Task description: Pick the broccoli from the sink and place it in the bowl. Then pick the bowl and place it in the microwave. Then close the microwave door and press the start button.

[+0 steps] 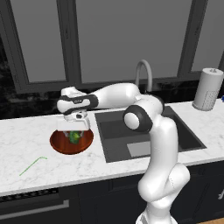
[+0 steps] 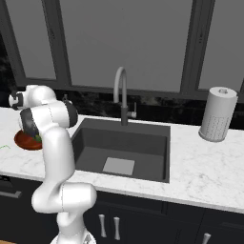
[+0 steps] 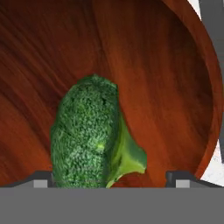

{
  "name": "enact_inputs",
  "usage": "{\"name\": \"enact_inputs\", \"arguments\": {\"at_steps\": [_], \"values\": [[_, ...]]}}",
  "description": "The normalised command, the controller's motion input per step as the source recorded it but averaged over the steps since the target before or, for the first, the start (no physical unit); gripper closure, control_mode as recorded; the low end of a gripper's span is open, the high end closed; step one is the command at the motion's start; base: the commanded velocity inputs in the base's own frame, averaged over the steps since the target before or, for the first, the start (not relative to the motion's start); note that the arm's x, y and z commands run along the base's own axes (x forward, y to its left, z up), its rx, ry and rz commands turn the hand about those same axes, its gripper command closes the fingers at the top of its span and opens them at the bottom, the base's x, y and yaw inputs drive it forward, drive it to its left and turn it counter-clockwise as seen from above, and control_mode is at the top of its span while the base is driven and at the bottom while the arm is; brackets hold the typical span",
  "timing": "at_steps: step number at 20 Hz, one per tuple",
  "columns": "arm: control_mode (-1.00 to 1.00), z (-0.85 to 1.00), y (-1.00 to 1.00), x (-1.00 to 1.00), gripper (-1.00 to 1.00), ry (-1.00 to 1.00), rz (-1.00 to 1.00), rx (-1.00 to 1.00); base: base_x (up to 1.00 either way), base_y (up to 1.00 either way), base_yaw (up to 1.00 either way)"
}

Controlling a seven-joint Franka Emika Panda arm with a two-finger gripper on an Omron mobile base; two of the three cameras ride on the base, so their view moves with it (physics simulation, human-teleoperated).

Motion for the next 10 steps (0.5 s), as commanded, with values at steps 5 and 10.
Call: {"name": "enact_inputs", "arguments": {"at_steps": [5,10], "values": [[-1.0,0.19,-0.15,-0.34,-1.0,-0.25,0.0,0.04,0.0,0.0,0.0],[-1.0,0.25,-0.06,-0.21,-1.0,-0.2,0.0,0.04,0.0,0.0,0.0]]}}
